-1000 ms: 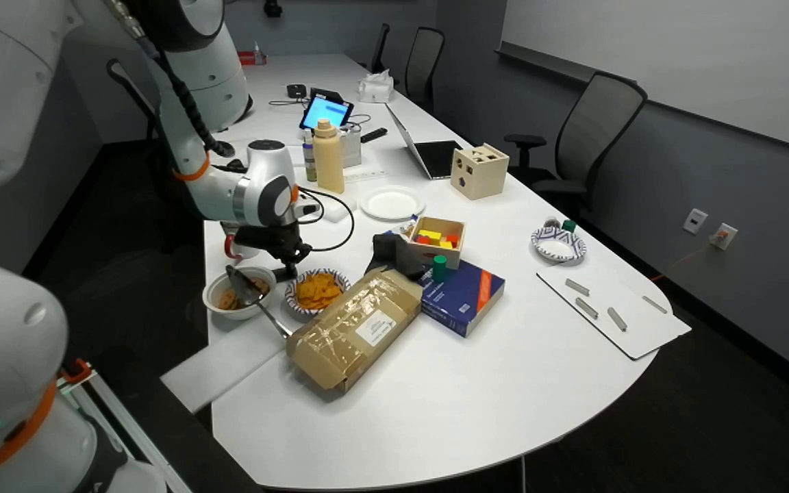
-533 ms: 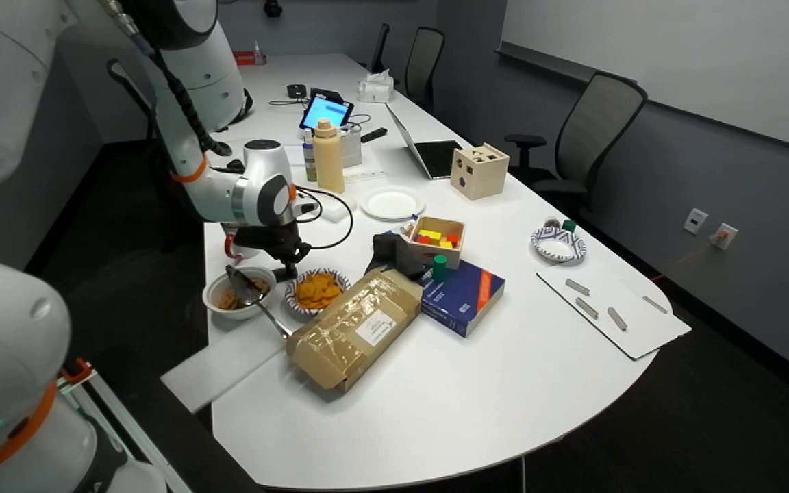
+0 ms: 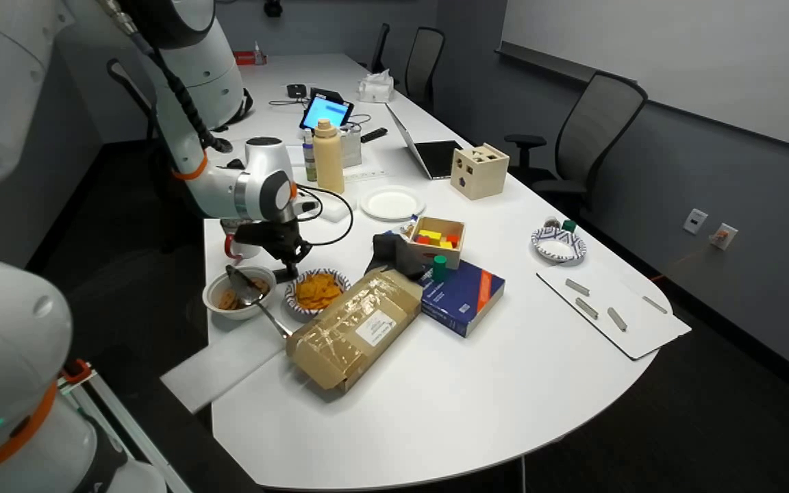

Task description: Press one button on the black remote control.

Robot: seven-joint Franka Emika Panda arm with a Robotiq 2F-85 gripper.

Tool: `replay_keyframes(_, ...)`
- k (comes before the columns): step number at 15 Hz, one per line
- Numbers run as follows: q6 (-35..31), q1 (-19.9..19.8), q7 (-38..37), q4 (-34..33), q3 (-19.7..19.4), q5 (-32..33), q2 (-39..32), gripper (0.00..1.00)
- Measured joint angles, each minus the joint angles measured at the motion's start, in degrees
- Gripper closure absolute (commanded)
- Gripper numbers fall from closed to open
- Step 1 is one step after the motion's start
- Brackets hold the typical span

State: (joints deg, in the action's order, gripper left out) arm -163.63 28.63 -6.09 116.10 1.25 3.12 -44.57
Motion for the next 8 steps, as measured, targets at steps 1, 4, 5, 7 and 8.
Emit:
replay_keyframes(1, 1.59, -0.1, -0.41, -0.69, -0.04, 0.0, 0.04, 1.0)
replay_keyframes(4, 6.3, -0.66, -1.56, -3.07, 0.28, 0.0, 0.8, 1.0)
replay_keyframes(5, 7.64, -0.97, -1.81, -3.81, 0.61, -0.01, 1.32, 1.0)
replay_keyframes(7, 9.73, -1.61, -2.45, -5.03, 1.29, -0.05, 2.62, 0.72)
replay_keyframes(8, 10.63, -1.89, -2.85, -5.43, 1.57, -0.06, 3.38, 0.66)
